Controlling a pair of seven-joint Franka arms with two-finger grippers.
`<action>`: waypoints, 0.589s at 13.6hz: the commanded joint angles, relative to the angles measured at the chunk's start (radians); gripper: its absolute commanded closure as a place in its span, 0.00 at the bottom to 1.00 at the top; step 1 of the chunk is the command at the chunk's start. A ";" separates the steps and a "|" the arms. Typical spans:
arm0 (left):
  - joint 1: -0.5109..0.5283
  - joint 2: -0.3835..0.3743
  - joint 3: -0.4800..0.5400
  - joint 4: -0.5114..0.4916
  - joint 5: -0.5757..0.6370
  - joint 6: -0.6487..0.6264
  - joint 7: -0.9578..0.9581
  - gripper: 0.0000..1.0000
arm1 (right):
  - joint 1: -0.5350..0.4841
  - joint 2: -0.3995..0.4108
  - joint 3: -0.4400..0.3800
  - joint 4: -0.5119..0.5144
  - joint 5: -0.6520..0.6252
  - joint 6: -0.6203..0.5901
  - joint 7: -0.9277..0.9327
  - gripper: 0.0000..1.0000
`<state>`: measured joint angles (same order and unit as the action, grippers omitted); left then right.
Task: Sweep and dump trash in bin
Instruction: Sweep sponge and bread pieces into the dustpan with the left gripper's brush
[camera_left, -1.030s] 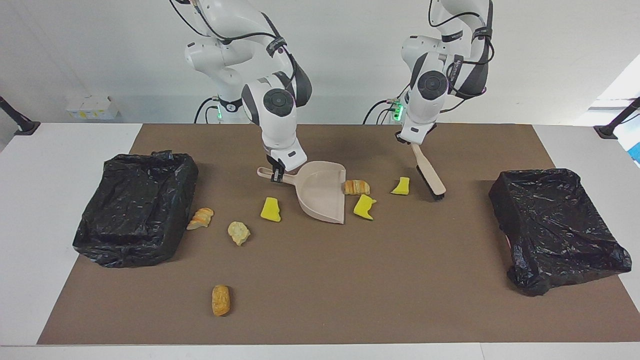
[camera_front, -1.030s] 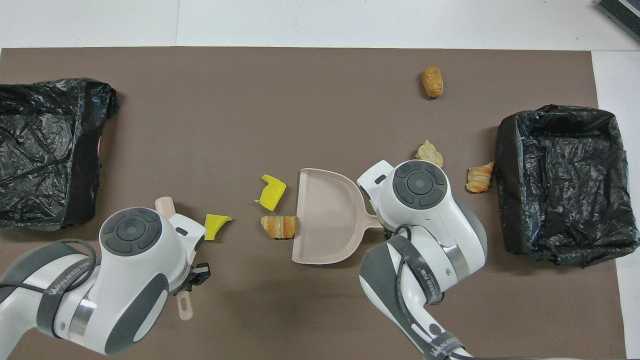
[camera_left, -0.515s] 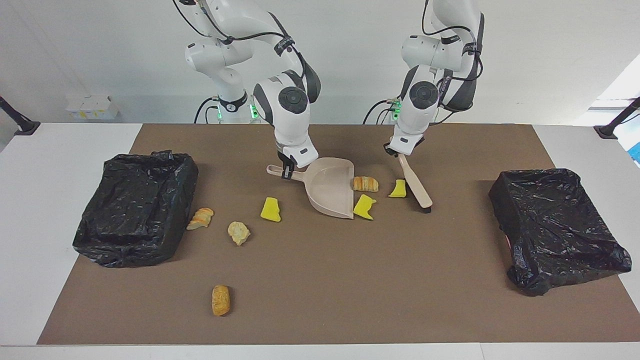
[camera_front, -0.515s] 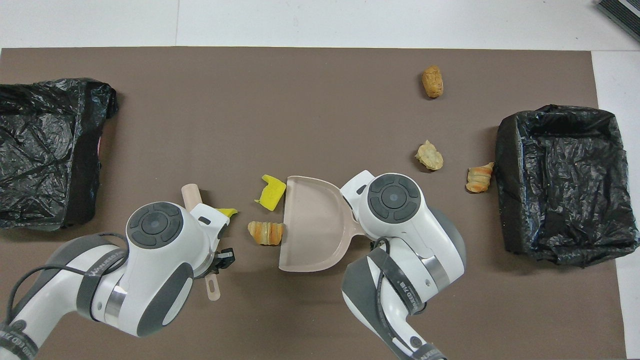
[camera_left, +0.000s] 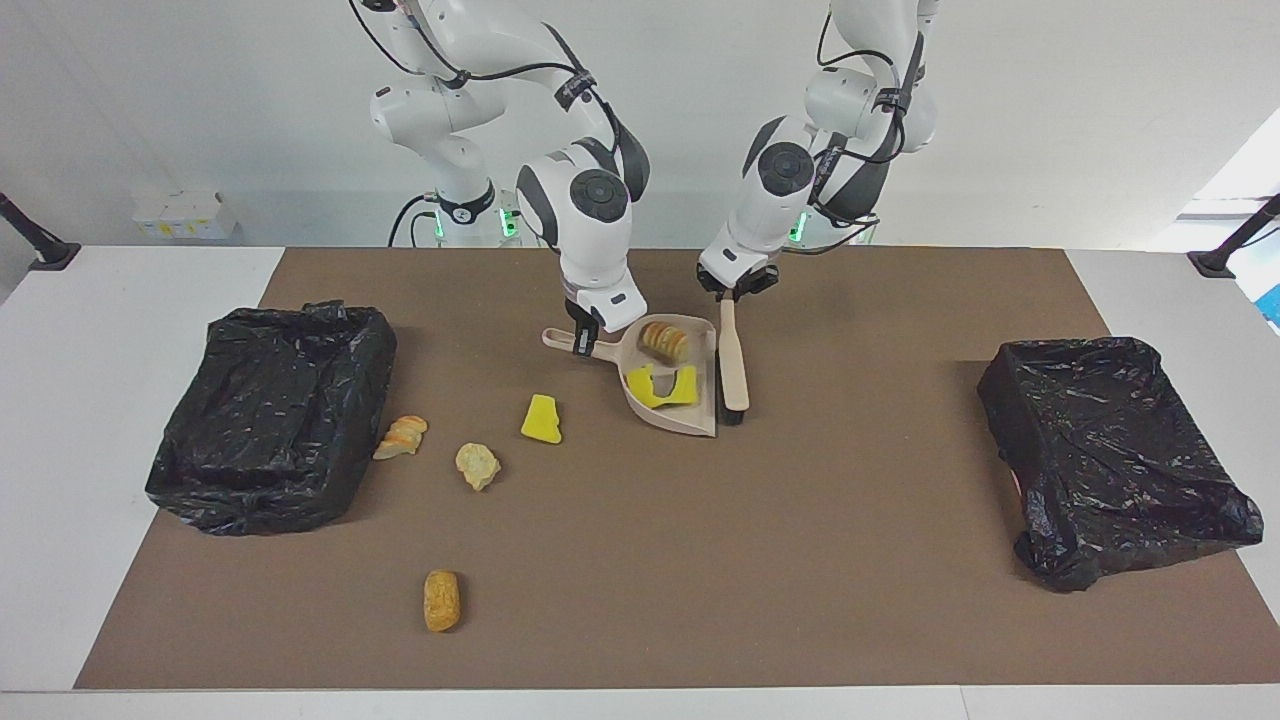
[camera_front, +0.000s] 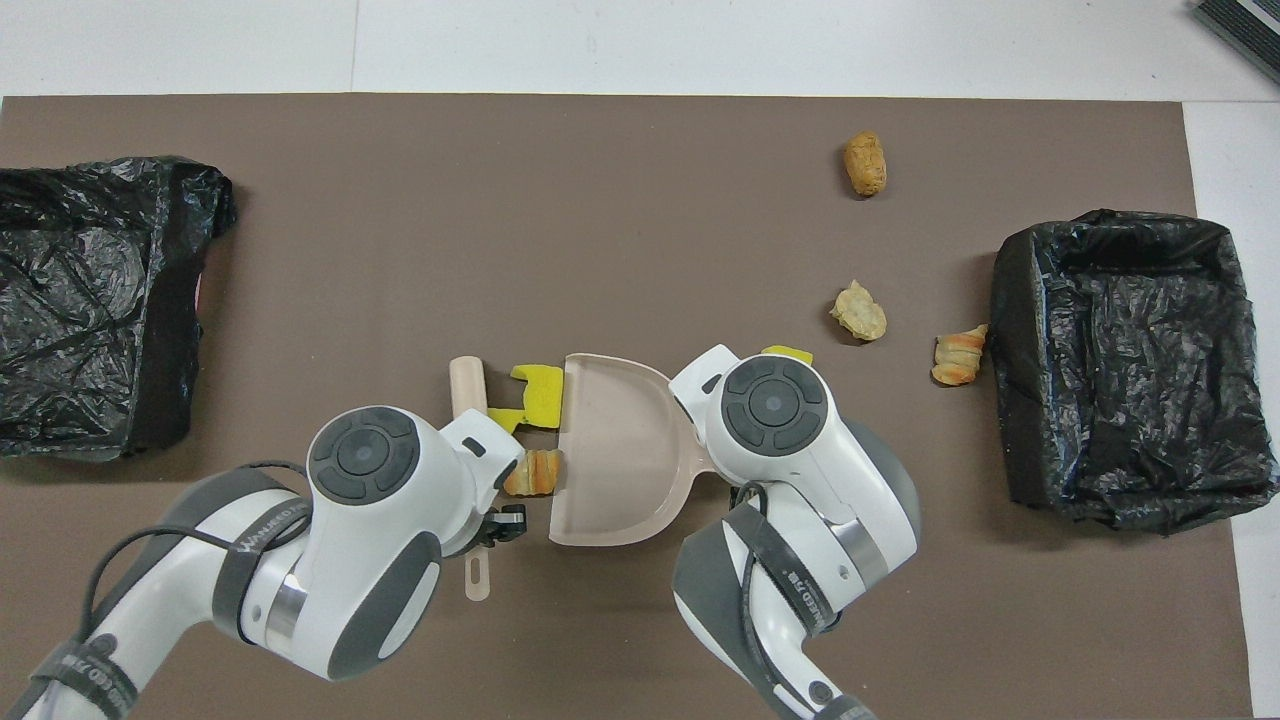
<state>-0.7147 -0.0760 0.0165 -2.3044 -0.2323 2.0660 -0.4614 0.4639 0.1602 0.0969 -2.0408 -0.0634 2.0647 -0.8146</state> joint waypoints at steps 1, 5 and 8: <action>-0.042 0.001 0.014 0.028 -0.019 -0.006 0.026 1.00 | 0.024 0.055 0.009 0.019 0.013 0.051 0.054 1.00; -0.045 -0.004 0.019 0.140 -0.021 -0.141 -0.002 1.00 | 0.004 0.052 0.009 0.027 0.011 0.045 0.012 1.00; -0.052 -0.019 0.013 0.131 0.010 -0.144 -0.111 1.00 | -0.036 0.016 0.009 0.040 0.022 0.026 -0.027 1.00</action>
<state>-0.7473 -0.0826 0.0207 -2.1762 -0.2379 1.9386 -0.5152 0.4628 0.1694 0.0966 -2.0256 -0.0607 2.0714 -0.8152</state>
